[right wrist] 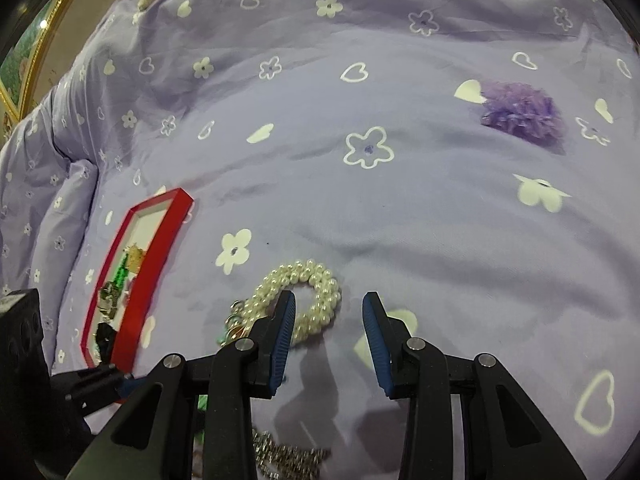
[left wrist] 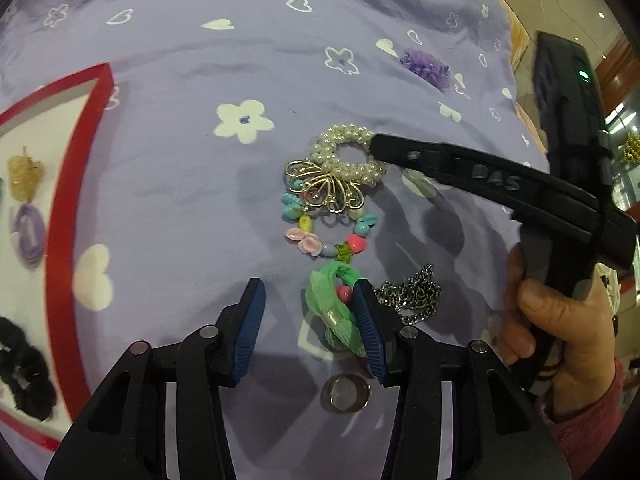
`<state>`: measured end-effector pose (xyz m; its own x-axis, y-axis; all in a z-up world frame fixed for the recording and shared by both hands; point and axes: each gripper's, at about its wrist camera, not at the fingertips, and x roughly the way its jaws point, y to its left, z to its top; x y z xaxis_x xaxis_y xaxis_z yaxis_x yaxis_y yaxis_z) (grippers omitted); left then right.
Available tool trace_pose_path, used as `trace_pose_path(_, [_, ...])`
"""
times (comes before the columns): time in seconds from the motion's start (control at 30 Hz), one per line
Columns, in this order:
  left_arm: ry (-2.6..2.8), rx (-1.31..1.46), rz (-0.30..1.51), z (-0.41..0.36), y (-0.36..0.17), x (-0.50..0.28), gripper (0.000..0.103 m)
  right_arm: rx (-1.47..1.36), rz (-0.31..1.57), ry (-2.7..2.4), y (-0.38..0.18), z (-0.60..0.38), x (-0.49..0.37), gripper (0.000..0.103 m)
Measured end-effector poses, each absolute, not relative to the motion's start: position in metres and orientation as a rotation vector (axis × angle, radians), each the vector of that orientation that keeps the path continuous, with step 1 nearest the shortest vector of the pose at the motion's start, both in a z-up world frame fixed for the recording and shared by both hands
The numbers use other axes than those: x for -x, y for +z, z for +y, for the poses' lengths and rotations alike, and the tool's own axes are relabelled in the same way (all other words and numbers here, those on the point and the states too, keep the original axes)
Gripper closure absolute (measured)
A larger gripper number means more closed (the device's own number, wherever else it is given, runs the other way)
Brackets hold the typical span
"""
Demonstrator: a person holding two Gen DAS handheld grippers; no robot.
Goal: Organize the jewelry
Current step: 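Grasp the green elastic hair tie with the left tool while the right tool grasps the pearl bracelet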
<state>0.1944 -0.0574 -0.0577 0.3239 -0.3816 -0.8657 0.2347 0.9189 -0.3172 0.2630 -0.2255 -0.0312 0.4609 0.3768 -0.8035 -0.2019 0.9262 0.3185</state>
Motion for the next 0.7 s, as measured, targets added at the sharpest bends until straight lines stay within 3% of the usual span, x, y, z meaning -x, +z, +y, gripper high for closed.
trace_pose_path(0.1, [-0.439,0.157,1.164,-0.057,-0.058,-0.193,0.086,-0.162,1.054,0.364,-0.044,-0.216,-0.267,0.069])
trace_pose_path(0.17, [-0.443,0.142,1.152,-0.058,-0.054,-0.191,0.089,-0.136,1.029,0.347,-0.047,-0.212,-0.264,0.077])
trace_pose_path(0.2, [-0.443,0.129,1.146,-0.059,-0.053,-0.189,0.090,-0.129,1.024,0.341,-0.047,-0.211,-0.264,0.091])
trace_pose_path(0.7, [-0.402,0.178,1.041,-0.017,-0.019,-0.163,0.093,-0.230,0.921,0.397,-0.005,-0.222,-0.231,0.092])
